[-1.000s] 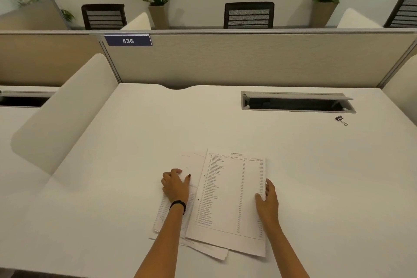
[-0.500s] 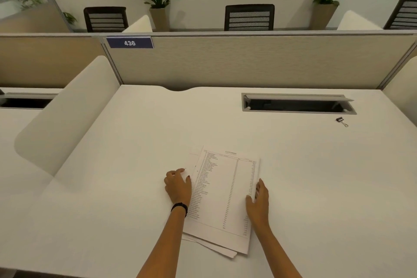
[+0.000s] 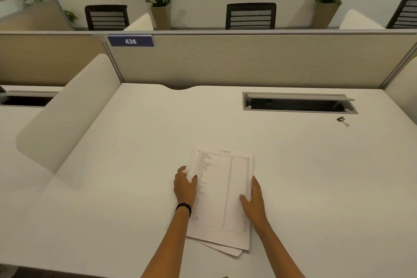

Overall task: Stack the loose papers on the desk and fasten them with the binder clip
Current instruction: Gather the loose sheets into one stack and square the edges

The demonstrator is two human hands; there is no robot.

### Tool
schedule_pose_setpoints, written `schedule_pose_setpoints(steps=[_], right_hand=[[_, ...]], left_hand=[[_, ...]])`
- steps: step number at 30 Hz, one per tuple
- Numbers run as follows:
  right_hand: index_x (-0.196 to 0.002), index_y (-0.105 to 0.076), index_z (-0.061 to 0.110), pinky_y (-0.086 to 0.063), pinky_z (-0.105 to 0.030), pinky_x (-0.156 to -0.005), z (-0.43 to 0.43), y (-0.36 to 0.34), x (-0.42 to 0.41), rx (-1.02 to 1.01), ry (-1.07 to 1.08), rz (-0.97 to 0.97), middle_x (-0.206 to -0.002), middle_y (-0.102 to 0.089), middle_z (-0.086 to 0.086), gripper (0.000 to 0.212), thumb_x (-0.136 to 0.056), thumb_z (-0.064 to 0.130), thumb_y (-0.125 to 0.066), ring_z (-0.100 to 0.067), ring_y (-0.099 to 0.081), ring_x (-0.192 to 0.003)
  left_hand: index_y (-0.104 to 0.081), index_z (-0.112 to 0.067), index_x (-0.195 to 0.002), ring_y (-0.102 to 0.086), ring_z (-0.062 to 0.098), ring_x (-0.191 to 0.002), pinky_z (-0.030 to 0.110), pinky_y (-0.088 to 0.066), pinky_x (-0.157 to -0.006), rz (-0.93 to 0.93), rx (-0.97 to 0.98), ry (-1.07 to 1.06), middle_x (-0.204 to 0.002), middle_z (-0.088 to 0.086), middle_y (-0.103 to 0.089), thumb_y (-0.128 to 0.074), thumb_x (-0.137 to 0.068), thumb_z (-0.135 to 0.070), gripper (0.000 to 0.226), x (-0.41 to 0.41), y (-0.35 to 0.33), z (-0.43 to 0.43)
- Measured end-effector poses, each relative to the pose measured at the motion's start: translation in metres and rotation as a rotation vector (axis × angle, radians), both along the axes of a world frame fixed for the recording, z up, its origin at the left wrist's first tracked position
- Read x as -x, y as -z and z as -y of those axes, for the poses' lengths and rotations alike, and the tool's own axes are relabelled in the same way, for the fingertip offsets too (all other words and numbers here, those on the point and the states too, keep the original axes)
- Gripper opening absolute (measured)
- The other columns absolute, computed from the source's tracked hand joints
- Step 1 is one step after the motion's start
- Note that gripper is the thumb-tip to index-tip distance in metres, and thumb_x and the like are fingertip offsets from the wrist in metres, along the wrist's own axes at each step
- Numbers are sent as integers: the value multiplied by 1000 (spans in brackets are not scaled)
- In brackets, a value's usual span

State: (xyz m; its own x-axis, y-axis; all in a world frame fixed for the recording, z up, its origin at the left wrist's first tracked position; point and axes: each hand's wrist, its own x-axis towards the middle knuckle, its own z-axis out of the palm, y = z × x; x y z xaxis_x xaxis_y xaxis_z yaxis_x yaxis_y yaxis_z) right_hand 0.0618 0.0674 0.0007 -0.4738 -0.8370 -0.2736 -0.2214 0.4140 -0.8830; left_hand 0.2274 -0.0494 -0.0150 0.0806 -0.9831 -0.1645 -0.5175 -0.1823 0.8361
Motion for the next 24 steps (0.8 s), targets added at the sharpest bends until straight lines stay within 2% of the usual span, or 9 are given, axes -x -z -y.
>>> schedule_pose_setpoints(steps=[4,6,9,12,16,20,22,24], right_hand=[[-146,-13,9,-18,-36,-117,2,-2,3,4,3,18,-154,-19,-8,68,-89,5,-51,-22,-20,-142],[-145,-16,10,-21,-35,-115,2,-3,5,14,19,38,-153,-23,-7,66,-89,4,-50,-22,-23,-140],[-144,-21,13,-27,-33,-110,2,-5,8,38,73,111,-151,-29,-6,63,-89,2,-49,-21,-31,-137],[-143,-25,16,-34,-33,-105,3,-6,12,58,152,203,-149,-34,-6,61,-89,1,-49,-22,-38,-133],[-143,-23,15,-39,-31,-96,5,-12,19,87,243,289,-144,-40,-8,62,-89,2,-50,-21,-44,-125],[-145,-19,16,-45,-40,-93,8,-16,28,123,322,409,-139,-44,-13,68,-88,7,-56,-24,-50,-115],[-140,-28,15,-50,-38,-84,11,-22,34,149,331,437,-133,-51,-14,60,-88,7,-57,-24,-56,-104],[-129,-42,12,-51,-28,-73,14,-33,39,195,328,427,-124,-58,-14,44,-88,5,-55,-18,-61,-91]], left_hand=[[-41,-14,-128,-57,21,-95,32,-51,-81,-199,-53,44,-111,2,-56,-60,-87,-17,45,2,-11,0],[-46,-12,-124,-57,19,-89,27,-49,-73,-233,-55,30,-108,5,-58,-60,-87,-16,39,1,-15,2],[-55,-11,-113,-60,21,-87,29,-51,-73,-280,-53,34,-106,12,-64,-61,-87,-15,27,0,-19,6],[-57,-16,-105,-63,23,-86,25,-53,-68,-362,-29,89,-99,9,-66,-61,-87,-14,19,2,-30,9],[-57,-16,-107,-66,25,-89,26,-55,-67,-416,9,171,-99,9,-67,-60,-88,-17,19,8,-47,13],[-56,-16,-109,-67,20,-87,21,-56,-65,-432,36,212,-100,8,-68,-60,-88,-20,22,16,-65,15],[-55,-18,-108,-67,20,-88,22,-55,-67,-450,55,216,-100,6,-68,-60,-88,-21,21,21,-73,15],[-55,-20,-107,-67,19,-89,20,-55,-68,-474,82,220,-101,4,-68,-59,-89,-21,18,26,-84,13]])
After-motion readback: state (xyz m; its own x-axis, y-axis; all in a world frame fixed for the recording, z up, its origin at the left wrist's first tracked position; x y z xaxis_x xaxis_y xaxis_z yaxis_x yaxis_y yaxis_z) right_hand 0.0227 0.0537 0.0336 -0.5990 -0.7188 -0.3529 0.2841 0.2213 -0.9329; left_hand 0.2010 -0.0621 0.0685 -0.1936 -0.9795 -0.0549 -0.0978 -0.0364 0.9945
